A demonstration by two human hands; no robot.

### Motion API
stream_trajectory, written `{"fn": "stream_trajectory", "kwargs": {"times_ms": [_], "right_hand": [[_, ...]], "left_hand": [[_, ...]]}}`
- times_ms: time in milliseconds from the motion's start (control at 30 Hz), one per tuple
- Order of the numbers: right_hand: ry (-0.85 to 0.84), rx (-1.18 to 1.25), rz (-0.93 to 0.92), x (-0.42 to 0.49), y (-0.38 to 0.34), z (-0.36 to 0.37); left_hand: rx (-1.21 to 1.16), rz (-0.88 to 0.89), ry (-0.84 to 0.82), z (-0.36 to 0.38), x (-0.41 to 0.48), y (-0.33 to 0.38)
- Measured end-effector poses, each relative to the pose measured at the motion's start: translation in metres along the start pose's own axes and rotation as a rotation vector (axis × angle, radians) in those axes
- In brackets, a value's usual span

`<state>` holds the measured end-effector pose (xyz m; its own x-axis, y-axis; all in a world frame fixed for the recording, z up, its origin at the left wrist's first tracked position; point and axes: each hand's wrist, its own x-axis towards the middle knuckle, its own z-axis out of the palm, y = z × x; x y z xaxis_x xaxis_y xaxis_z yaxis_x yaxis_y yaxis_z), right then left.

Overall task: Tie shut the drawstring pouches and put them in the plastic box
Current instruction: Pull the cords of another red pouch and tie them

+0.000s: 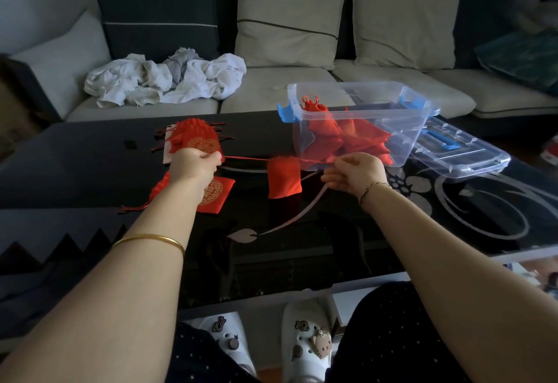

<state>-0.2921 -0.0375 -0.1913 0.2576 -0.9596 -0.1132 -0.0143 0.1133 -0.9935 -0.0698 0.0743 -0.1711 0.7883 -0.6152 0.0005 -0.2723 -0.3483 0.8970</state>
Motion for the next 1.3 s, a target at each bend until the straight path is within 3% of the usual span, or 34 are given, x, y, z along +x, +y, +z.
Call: {"fn": "stream_trajectory", "kwargs": {"times_ms": [133, 200, 300, 400, 500, 567, 667, 800, 967, 1167, 1300], "right_hand": [[0.036, -0.327, -0.11, -0.001, -0.002, -0.002], [0.065, -0.329, -0.109, 0.001, -0.002, -0.003], [0.098, -0.01, 0.023, 0.005, -0.004, -0.006], [0.175, 0.301, 0.189, 0.012, -0.003, -0.009], [0.284, 0.47, 0.291, 0.015, 0.001, -0.004], [0.351, 0.444, 0.252, 0.012, -0.001, -0.003], [0.345, 0.381, 0.099, 0.006, -0.015, -0.001], [0.195, 0.183, -0.212, -0.008, -0.04, 0.013], [0.032, -0.04, -0.453, -0.021, -0.06, 0.037], [-0.073, -0.234, -0.559, -0.031, -0.062, 0.043], [-0.127, -0.208, -0.505, -0.033, -0.063, 0.043]], "left_hand": [[-0.039, -0.043, 0.016, 0.002, 0.001, 0.001], [-0.085, -0.098, 0.01, 0.003, 0.003, 0.001], [-0.261, -0.263, -0.04, 0.001, 0.002, 0.006], [-0.587, -0.498, -0.117, -0.002, -0.004, 0.016], [-0.794, -0.548, -0.152, 0.003, -0.009, 0.026], [-0.848, -0.518, -0.154, 0.006, -0.012, 0.032], [-0.848, -0.32, -0.232, 0.008, -0.017, 0.044], [-0.7, -0.033, -0.435, 0.015, -0.03, 0.06], [-0.575, 0.043, -0.526, 0.024, -0.041, 0.065], [-0.343, 0.224, -0.615, 0.029, -0.05, 0.065], [-0.264, 0.258, -0.575, 0.034, -0.048, 0.063]]}}
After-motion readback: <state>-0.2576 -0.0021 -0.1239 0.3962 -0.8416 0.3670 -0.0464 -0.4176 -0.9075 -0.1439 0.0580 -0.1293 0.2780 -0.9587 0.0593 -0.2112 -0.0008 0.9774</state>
